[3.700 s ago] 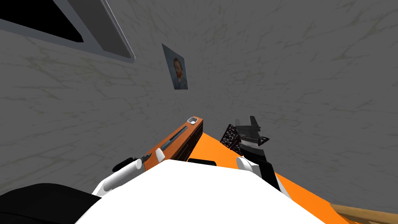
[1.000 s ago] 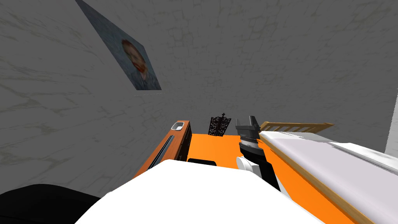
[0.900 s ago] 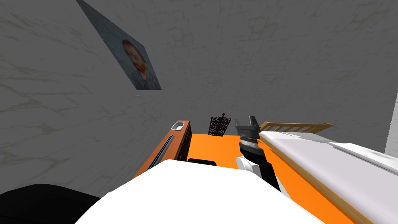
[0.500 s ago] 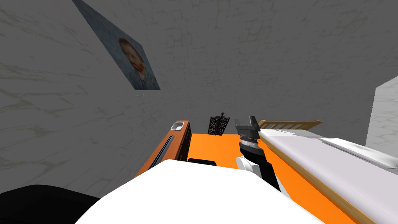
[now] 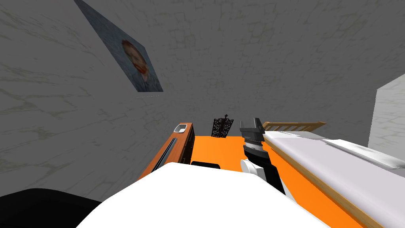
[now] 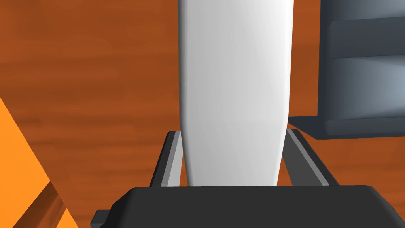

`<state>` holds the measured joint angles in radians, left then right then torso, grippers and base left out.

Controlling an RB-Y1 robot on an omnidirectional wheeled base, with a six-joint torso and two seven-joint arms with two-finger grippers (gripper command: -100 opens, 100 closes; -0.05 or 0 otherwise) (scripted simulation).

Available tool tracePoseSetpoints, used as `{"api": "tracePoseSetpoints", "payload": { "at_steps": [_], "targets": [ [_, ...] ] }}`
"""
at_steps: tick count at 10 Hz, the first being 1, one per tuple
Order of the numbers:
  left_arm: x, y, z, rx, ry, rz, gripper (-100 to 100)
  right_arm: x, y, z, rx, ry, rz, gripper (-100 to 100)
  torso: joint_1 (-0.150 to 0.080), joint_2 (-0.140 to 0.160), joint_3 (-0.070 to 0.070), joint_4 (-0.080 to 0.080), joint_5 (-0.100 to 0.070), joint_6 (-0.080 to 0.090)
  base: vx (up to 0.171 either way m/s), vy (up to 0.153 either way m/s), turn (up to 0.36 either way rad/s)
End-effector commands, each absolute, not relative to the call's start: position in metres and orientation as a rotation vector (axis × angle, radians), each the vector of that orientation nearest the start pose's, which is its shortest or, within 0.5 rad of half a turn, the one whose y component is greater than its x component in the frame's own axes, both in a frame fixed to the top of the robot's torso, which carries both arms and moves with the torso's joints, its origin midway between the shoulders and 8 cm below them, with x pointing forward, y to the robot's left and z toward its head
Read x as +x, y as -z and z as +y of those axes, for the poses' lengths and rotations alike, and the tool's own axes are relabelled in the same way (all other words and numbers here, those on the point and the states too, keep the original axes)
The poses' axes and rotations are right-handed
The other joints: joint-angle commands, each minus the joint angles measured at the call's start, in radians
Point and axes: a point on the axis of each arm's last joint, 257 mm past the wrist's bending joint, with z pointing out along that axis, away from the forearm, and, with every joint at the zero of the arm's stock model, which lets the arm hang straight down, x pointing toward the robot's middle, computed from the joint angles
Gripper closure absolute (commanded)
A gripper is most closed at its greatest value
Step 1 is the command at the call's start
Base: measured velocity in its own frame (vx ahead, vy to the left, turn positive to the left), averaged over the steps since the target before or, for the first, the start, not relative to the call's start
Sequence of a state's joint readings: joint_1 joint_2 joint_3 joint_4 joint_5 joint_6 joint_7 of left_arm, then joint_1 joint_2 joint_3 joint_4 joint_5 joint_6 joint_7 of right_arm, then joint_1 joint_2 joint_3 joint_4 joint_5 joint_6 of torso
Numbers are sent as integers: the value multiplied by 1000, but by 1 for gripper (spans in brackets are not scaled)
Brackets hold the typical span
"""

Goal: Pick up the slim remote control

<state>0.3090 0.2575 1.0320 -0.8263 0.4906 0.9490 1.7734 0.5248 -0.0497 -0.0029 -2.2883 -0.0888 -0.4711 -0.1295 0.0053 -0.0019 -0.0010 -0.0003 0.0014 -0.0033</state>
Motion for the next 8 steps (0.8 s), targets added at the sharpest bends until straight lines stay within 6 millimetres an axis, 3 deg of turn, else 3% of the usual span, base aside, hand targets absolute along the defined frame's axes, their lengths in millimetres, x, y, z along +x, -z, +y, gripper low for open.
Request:
{"api": "tracePoseSetpoints", "payload": {
  "at_steps": [1,2,3,4,8],
  "targets": [
    [-48,598,511,2174,-29,2268,100,344,-15,-289,765,-1458,590,0,0,0,0,0,0,0,0,0,0],
    [-48,598,511,2174,-29,2268,100,344,-15,-289,765,-1458,590,0,0,0,0,0,0,0,0,0,0],
    [-48,598,511,2174,-29,2268,0,344,-15,-289,765,-1458,590,0,0,0,0,0,0,0,0,0,0],
    [-47,591,516,2183,-32,2262,100,344,-15,-289,765,-1458,590,0,0,0,0,0,0,0,15,-13,54],
    [-47,575,529,2207,-27,2238,100,344,-15,-289,765,-1458,590,0,-3,-3,-1,-1,-1,0,32,-32,68]
  ]
}}
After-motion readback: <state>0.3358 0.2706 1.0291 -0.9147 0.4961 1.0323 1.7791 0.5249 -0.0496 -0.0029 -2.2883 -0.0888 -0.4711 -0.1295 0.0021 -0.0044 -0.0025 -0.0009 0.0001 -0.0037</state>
